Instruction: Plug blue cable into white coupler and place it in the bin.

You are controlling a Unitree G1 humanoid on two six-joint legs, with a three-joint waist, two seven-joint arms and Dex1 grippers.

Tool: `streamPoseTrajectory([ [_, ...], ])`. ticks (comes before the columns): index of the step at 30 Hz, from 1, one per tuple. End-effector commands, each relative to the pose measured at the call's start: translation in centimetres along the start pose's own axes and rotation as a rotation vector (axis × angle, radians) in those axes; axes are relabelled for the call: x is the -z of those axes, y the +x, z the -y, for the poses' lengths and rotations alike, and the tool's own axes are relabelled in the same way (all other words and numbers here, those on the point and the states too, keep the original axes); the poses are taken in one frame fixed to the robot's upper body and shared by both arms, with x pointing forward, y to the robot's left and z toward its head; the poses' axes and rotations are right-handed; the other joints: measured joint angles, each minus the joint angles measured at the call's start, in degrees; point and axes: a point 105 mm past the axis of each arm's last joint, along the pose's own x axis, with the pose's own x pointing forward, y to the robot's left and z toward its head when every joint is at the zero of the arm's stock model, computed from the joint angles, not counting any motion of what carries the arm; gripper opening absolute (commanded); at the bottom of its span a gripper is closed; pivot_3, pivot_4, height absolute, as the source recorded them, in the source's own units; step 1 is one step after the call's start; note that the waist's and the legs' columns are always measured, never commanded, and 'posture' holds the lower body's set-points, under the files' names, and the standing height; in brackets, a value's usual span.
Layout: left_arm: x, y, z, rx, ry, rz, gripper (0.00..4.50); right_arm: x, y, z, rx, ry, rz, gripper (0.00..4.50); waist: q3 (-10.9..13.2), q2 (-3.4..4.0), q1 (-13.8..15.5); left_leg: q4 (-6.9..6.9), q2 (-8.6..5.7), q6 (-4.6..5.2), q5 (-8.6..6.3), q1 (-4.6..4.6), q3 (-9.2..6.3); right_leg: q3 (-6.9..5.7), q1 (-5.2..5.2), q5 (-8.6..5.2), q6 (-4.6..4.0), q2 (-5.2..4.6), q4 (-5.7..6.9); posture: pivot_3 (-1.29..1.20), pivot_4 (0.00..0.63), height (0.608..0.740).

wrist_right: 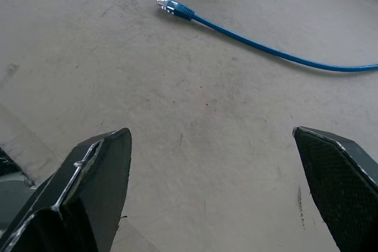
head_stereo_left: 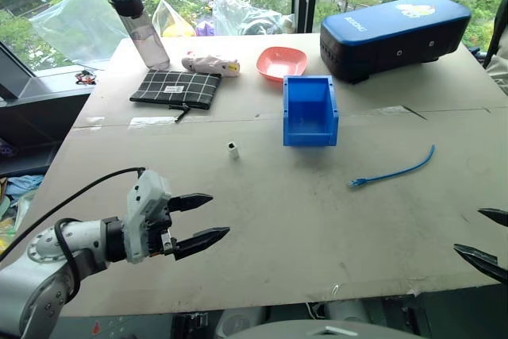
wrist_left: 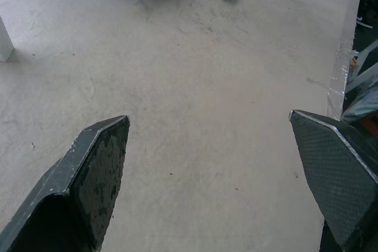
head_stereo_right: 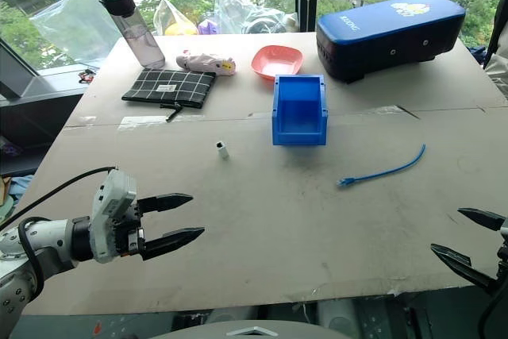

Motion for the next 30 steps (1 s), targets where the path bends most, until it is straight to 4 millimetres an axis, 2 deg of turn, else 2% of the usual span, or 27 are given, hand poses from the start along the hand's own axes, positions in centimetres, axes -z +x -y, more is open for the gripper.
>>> streamPoseTrajectory([
  [1, -1.4, 0.5, 0.1, 0.013, 0.05, 0.045, 4.41, -1.4, 0.7, 0.8, 0.009, -0.089, 0.029, 4.43, 0.0, 0.0, 0.0, 0.0, 0.0, 0.0, 0.0, 0.0, 0.0, 0.0, 0.0, 0.0, 0.0, 0.0, 0.0, 0.0, 0.15, 0.74],
  [3, -2.4, 1.4, 0.9, 0.064, 0.087, 0.073, 4.41, -2.7, 3.0, 1.5, -0.015, -0.135, 0.056, 4.43, 0.07, -0.11, -0.22, 0.01, 0.0, 0.01, 0.0, 0.04, 0.03, 0.02, 0.03, 0.0, 0.0, 0.0, 0.0, 0.0, 0.15, 0.74],
  [5, -2.8, 2.0, 1.8, 0.115, 0.118, 0.083, 4.41, -3.8, 5.4, 1.1, -0.096, -0.198, 0.019, 4.43, 0.16, -0.08, -0.48, 0.18, 0.07, 0.01, -0.01, 0.09, 0.34, 0.04, 0.07, 0.12, -0.15, -0.02, 0.04, 0.0, 0.15, 0.74],
  [11, -3.0, 2.9, 2.8, 0.163, 0.176, 0.089, 4.41, -6.0, 10.0, 1.1, -0.229, -0.273, -0.064, 4.43, 0.15, -0.09, -0.11, 0.16, 0.28, -0.1, 0.06, 0.12, 0.86, -0.11, -0.1, 0.41, -0.18, -0.01, 0.03, 0.0, 0.15, 0.74],
  [14, -2.6, 2.9, 3.6, 0.174, 0.19, 0.091, 4.41, -6.4, 13.2, 1.2, -0.309, -0.305, -0.112, 4.43, 0.1, -0.22, -0.39, 0.31, 0.62, -0.1, 0.06, 0.01, 1.12, -0.42, -0.15, 0.44, -0.21, -0.06, -0.1, 0.0, 0.15, 0.74],
  [21, -2.9, 2.8, 4.0, 0.151, 0.198, 0.109, 4.41, -5.6, 16.8, 1.8, -0.382, -0.344, -0.192, 4.43, 0.14, -0.25, 0.18, 0.52, 0.59, -0.01, 0.01, -0.04, 1.12, -0.46, -0.13, 0.46, -0.25, -0.09, -0.1, 0.0, 0.15, 0.74],
  [24, -3.4, 2.9, 4.2, 0.135, 0.198, 0.121, 4.5, -5.0, 19.2, 1.7, -0.409, -0.331, -0.227, 3.73, 0.11, -0.27, -0.25, 0.55, 0.6, -0.01, 0.01, -0.04, 1.16, -0.41, -0.13, 0.5, -0.3, -0.09, -0.08, 0.0, 0.15, 0.74],
  [30, -3.8, 3.2, 4.0, 0.108, 0.192, 0.121, 4.5, -4.4, 19.8, 2.0, -0.434, -0.33, -0.234, 0.89, -0.03, -0.39, -0.37, 0.54, 0.64, -0.02, 0.01, 0.04, 1.17, -0.39, -0.12, 0.52, -0.33, -0.04, -0.02, 0.0, 0.15, 0.74],
])
